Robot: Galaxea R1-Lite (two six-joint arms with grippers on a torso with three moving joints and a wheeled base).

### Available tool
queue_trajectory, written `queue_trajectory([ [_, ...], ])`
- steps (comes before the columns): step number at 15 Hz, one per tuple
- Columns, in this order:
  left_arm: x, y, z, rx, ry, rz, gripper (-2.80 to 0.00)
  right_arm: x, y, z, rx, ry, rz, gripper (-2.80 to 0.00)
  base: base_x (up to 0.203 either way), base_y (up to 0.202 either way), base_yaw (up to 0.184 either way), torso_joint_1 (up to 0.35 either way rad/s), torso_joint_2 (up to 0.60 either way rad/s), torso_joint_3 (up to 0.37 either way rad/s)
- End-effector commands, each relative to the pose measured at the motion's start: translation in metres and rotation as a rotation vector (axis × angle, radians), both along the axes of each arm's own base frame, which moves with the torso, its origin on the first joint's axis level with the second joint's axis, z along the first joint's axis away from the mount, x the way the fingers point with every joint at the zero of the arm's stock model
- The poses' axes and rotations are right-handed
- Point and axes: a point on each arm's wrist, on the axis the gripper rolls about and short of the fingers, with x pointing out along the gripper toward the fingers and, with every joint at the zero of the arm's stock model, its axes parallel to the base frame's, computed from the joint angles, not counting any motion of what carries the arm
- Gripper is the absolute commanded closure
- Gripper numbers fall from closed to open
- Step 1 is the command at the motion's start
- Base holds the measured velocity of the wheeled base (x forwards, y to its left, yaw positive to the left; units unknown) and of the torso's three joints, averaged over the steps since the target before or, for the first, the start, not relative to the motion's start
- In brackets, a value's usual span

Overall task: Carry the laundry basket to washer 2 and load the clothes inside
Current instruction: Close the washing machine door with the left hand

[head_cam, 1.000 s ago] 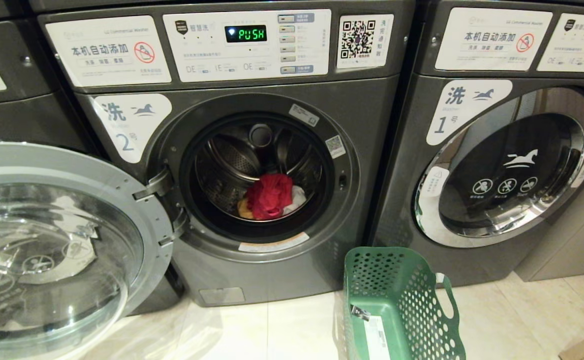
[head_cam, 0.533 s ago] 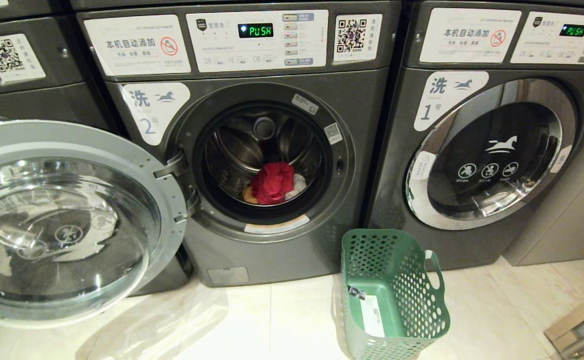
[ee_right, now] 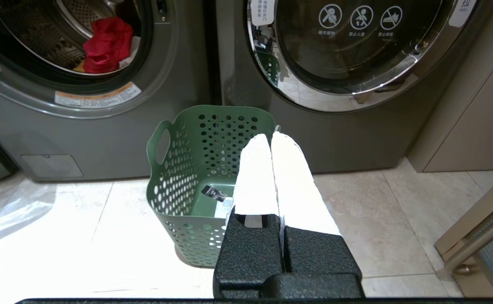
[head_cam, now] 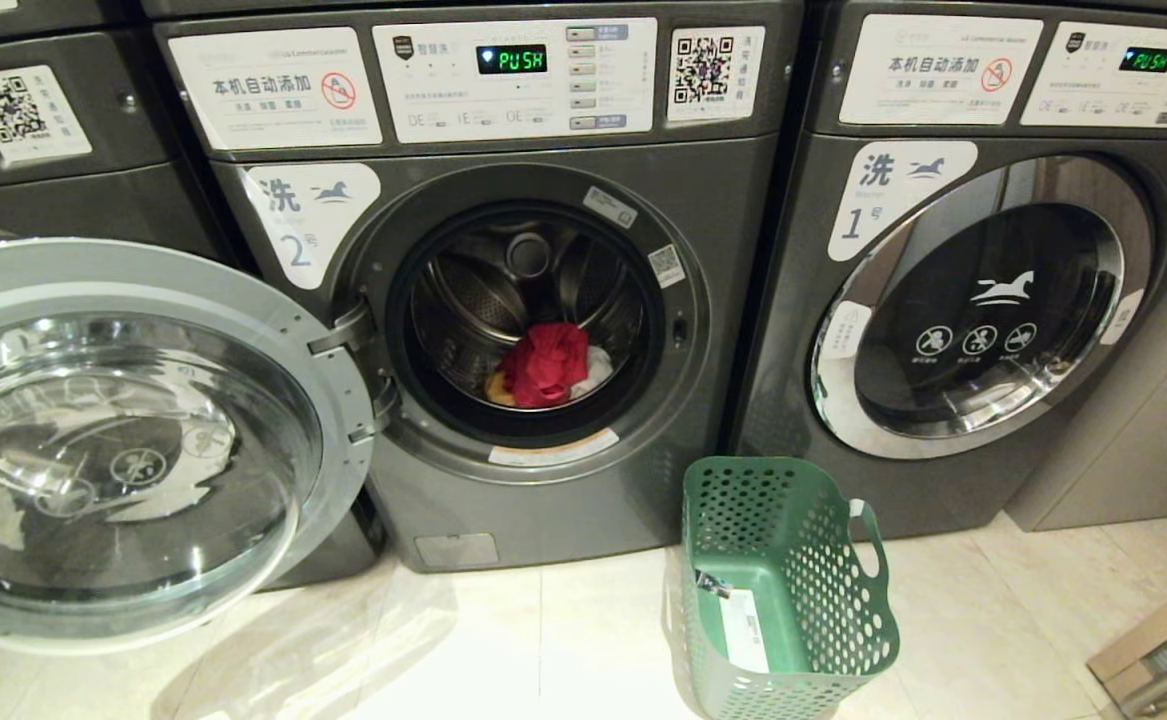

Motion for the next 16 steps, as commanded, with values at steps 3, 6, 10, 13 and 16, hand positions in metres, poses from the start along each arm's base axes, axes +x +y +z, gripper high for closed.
queue_trajectory([
  [3,0.006,0.001,0.112,0.005,-0.024,0.027,0.0,0.003,0.0,-0.009,0.011,0.033,-0.006,0.0,0.0,0.0,0.0,0.0,0.0,0.0],
  [6,0.086,0.001,0.197,-0.052,0.102,0.079,0.0,0.003,0.0,-0.009,0.013,0.033,-0.006,0.0,0.0,0.0,0.0,0.0,0.0,0.0],
  [10,0.224,0.036,0.245,-0.219,0.21,0.212,0.0,0.003,0.0,-0.009,0.013,0.033,-0.006,0.0,0.0,0.0,0.0,0.0,0.0,0.0],
  [13,0.295,0.105,0.247,-0.282,0.233,0.272,0.0,0.003,0.0,-0.009,0.016,0.033,-0.005,0.0,0.0,0.0,0.0,0.0,0.0,0.0],
  [16,0.323,0.159,0.24,-0.28,0.231,0.307,0.0,0.003,0.0,-0.009,0.013,0.033,-0.006,0.0,0.0,0.0,0.0,0.0,0.0,0.0],
])
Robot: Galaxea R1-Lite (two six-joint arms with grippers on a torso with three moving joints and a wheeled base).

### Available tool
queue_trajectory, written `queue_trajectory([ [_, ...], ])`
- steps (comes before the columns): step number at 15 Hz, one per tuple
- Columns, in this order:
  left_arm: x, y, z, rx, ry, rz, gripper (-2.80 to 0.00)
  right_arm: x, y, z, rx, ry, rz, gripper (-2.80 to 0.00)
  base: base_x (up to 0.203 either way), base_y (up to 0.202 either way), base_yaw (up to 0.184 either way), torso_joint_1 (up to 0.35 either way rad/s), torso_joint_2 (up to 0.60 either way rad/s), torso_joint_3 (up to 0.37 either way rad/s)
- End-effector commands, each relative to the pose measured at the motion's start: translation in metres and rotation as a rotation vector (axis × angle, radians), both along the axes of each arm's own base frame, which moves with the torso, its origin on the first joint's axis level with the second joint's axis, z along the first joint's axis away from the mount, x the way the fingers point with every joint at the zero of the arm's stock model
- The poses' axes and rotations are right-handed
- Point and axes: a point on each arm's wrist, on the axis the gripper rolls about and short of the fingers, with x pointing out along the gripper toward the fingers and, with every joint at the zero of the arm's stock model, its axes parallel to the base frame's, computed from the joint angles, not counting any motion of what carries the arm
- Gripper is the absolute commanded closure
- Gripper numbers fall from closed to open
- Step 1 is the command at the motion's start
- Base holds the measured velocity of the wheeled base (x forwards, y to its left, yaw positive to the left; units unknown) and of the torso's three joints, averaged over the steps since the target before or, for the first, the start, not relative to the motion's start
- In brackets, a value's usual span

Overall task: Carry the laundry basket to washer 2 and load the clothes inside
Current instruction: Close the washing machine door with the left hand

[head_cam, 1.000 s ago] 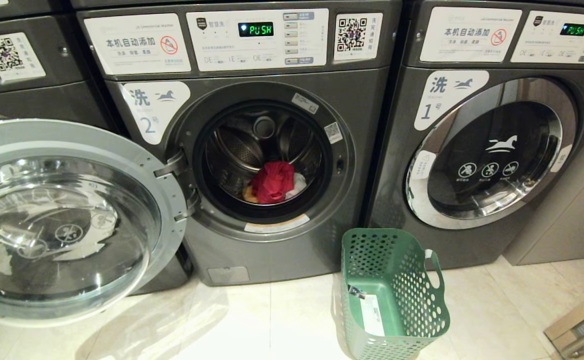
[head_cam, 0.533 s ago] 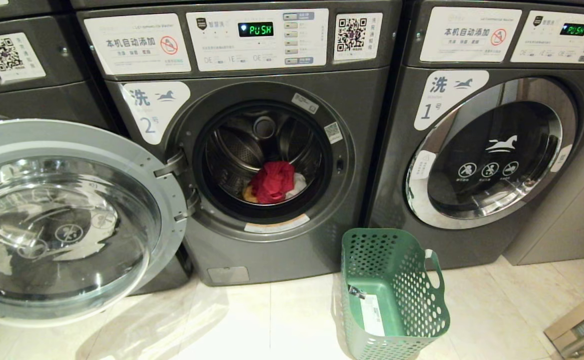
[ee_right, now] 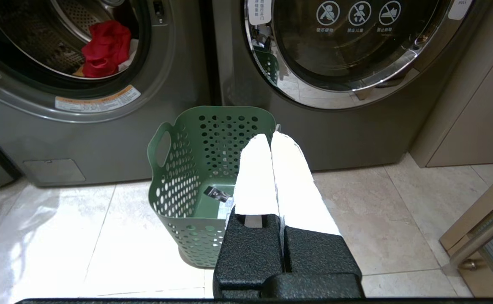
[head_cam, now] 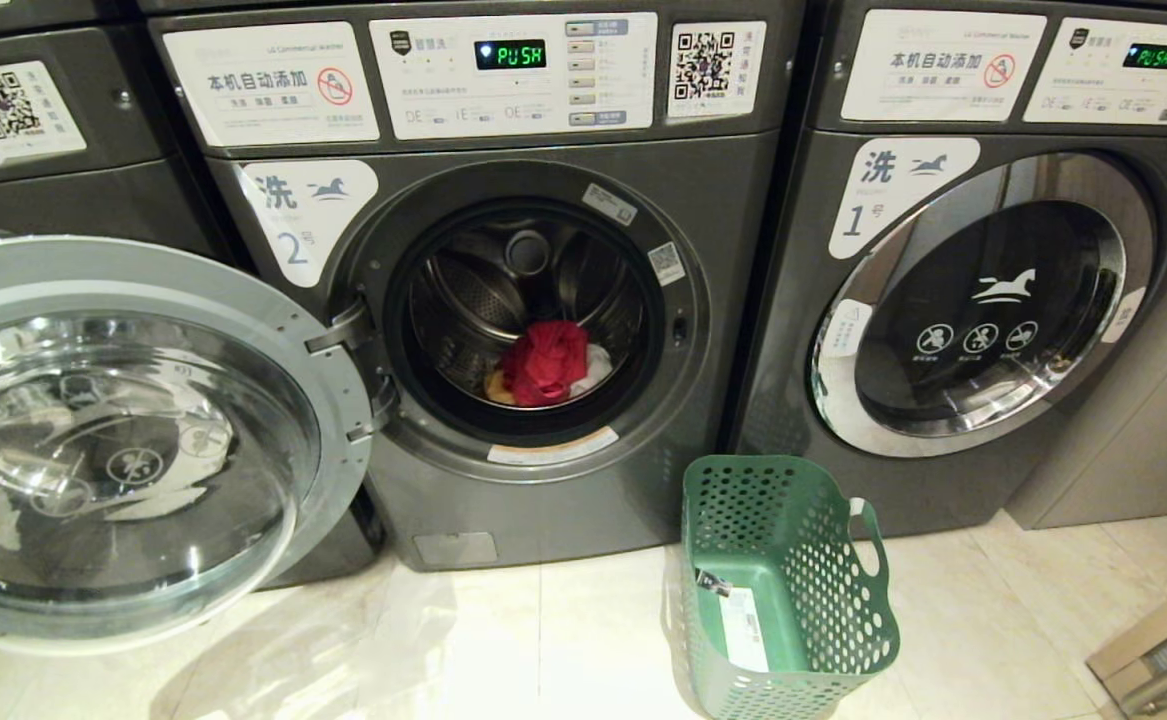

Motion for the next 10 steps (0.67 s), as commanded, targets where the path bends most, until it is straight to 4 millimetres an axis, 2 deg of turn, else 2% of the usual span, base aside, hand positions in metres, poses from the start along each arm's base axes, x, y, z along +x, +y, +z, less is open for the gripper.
queue_trajectory([
  [1,0.038,0.039,-0.031,-0.027,0.073,0.032,0.0,0.003,0.0,-0.009,-0.001,0.034,0.0,0.0,0.0,0.0,0.0,0.0,0.0,0.0],
  [6,0.07,0.098,-0.052,-0.003,0.051,0.096,0.0,0.003,0.0,-0.009,0.001,0.034,0.0,0.0,0.0,0.0,0.0,0.0,0.0,0.0],
  [10,0.068,0.102,-0.067,-0.07,0.147,0.067,0.0,0.003,0.0,-0.009,0.001,0.034,0.0,0.0,0.0,0.0,0.0,0.0,0.0,0.0],
])
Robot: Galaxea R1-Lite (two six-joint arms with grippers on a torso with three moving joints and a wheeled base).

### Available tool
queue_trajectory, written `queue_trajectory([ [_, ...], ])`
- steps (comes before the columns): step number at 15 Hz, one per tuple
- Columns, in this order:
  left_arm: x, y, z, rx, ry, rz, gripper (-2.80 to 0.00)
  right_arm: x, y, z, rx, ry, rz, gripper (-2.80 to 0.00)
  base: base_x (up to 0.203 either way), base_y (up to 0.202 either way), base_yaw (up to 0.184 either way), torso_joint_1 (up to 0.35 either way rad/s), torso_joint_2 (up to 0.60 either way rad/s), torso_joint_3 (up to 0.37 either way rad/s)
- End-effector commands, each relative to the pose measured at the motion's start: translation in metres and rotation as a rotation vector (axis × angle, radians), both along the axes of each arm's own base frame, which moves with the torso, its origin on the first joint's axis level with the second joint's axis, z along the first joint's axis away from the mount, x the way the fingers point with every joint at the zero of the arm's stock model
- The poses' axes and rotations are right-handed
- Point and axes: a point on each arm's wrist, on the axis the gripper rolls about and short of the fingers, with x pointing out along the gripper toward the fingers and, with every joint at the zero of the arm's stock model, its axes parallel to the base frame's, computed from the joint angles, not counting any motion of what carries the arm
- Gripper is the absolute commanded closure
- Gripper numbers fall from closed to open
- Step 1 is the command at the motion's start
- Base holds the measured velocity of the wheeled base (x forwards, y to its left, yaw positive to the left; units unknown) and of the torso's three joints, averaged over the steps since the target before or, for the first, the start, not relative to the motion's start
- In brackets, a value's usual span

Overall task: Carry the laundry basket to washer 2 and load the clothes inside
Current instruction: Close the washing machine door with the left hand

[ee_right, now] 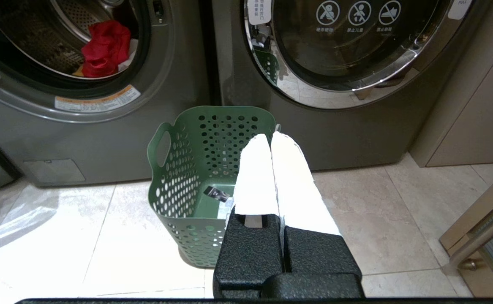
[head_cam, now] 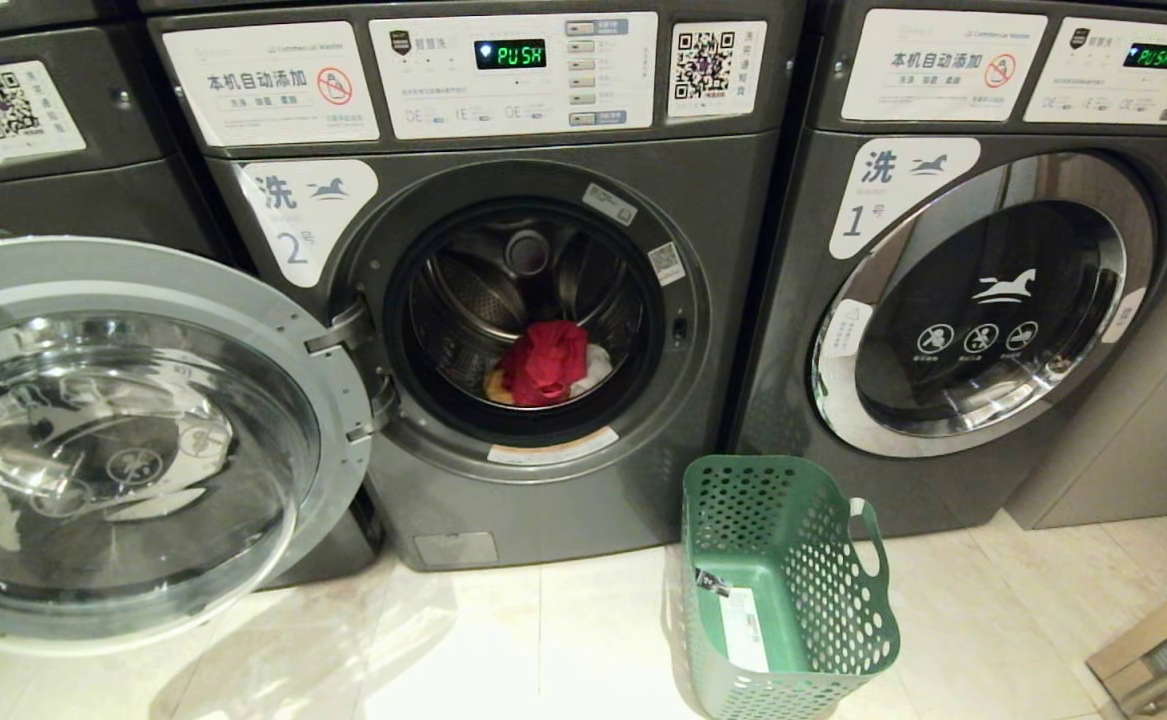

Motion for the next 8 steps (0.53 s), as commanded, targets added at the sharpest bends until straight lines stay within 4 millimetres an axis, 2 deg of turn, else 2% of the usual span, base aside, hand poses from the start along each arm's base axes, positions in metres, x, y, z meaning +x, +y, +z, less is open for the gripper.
queue_trajectory([
  [1,0.002,0.003,-0.011,-0.031,0.048,-0.002,0.0,0.003,0.0,-0.009,0.0,0.034,0.0,0.0,0.0,0.0,0.0,0.0,0.0,0.0],
  [5,-0.003,-0.002,-0.008,-0.001,0.088,-0.019,0.0,0.003,0.0,-0.009,0.0,0.034,0.0,0.0,0.0,0.0,0.0,0.0,0.0,0.0],
  [8,-0.03,-0.027,0.011,-0.033,0.151,-0.067,0.0,0.003,0.0,-0.009,0.0,0.034,0.0,0.0,0.0,0.0,0.0,0.0,0.0,0.0],
])
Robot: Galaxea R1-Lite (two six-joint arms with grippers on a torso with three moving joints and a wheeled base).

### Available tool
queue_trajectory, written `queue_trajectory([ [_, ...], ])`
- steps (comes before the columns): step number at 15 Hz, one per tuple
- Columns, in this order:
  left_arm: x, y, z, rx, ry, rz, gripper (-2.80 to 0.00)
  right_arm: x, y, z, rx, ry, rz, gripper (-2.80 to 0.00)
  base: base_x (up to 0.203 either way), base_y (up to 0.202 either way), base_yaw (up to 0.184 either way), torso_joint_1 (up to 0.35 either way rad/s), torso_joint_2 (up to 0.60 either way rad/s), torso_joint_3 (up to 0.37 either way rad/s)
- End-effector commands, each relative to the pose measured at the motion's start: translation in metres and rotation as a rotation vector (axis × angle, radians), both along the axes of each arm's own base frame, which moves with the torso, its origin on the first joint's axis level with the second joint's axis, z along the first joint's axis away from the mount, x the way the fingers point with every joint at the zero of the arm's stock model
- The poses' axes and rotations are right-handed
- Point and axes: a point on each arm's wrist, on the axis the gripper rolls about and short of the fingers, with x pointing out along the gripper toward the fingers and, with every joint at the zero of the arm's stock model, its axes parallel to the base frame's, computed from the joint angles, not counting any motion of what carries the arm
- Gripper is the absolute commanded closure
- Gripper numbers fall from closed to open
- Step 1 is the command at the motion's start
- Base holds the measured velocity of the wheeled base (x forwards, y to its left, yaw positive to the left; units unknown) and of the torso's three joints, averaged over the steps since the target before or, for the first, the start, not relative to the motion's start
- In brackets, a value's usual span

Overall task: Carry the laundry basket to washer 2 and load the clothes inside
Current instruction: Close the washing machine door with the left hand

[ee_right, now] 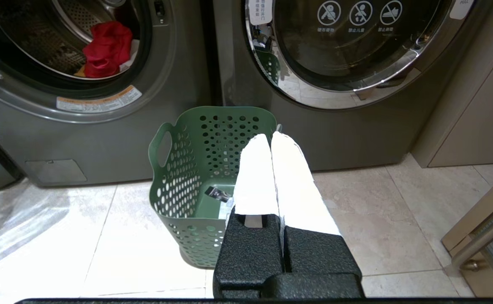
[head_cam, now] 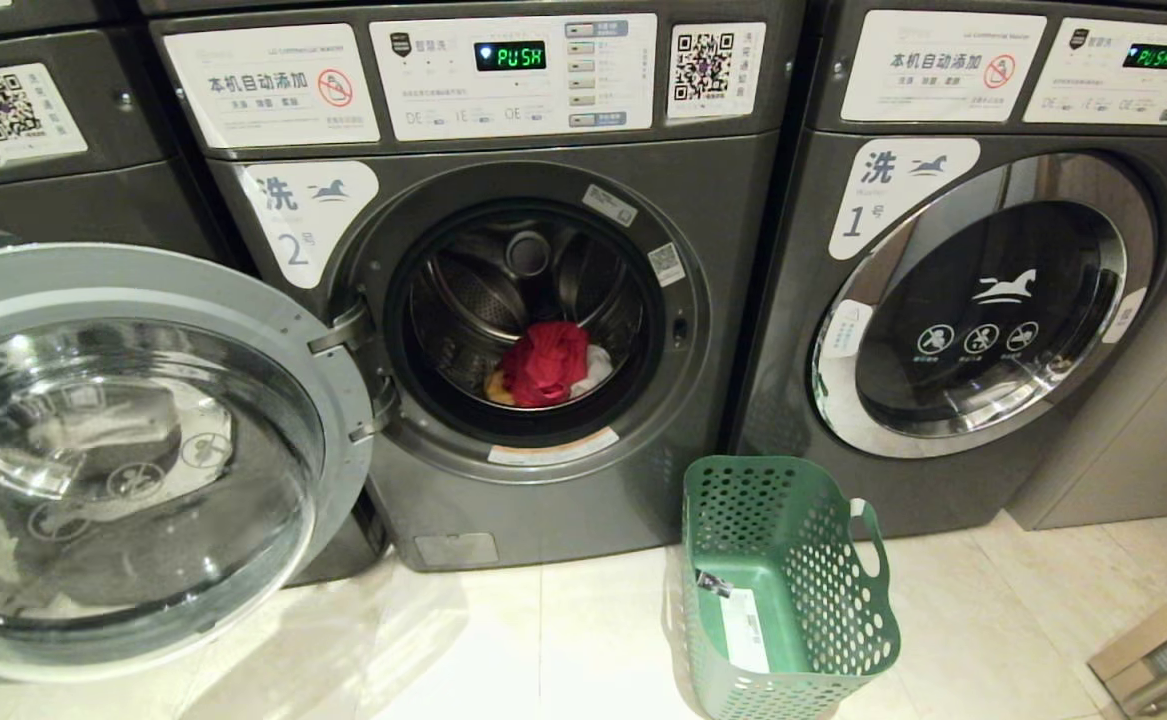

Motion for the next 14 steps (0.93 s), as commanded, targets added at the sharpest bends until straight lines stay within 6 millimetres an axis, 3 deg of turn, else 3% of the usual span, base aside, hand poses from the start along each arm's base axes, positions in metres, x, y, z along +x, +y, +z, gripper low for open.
queue_trajectory([
  [1,-0.026,-0.023,0.018,-0.027,0.04,-0.036,0.0,0.003,0.0,-0.009,-0.001,0.034,0.0,0.0,0.0,0.0,0.0,0.0,0.0,0.0],
  [6,-0.102,-0.097,0.044,-0.182,0.223,-0.193,0.0,0.003,0.0,-0.009,-0.001,0.034,0.0,0.0,0.0,0.0,0.0,0.0,0.0,0.0],
  [9,-0.144,-0.157,0.056,-0.234,0.29,-0.388,0.0,0.003,0.0,-0.009,-0.001,0.034,0.0,0.0,0.0,0.0,0.0,0.0,0.0,0.0],
  [12,-0.173,-0.205,0.058,-0.294,0.346,-0.655,0.0,0.003,0.0,-0.009,-0.003,0.034,0.0,0.0,0.0,0.0,0.0,0.0,0.0,0.0],
  [14,-0.18,-0.224,0.058,-0.342,0.339,-0.792,0.0,0.003,0.0,-0.009,0.002,0.034,0.002,0.0,0.0,0.0,0.0,0.0,0.0,0.0],
])
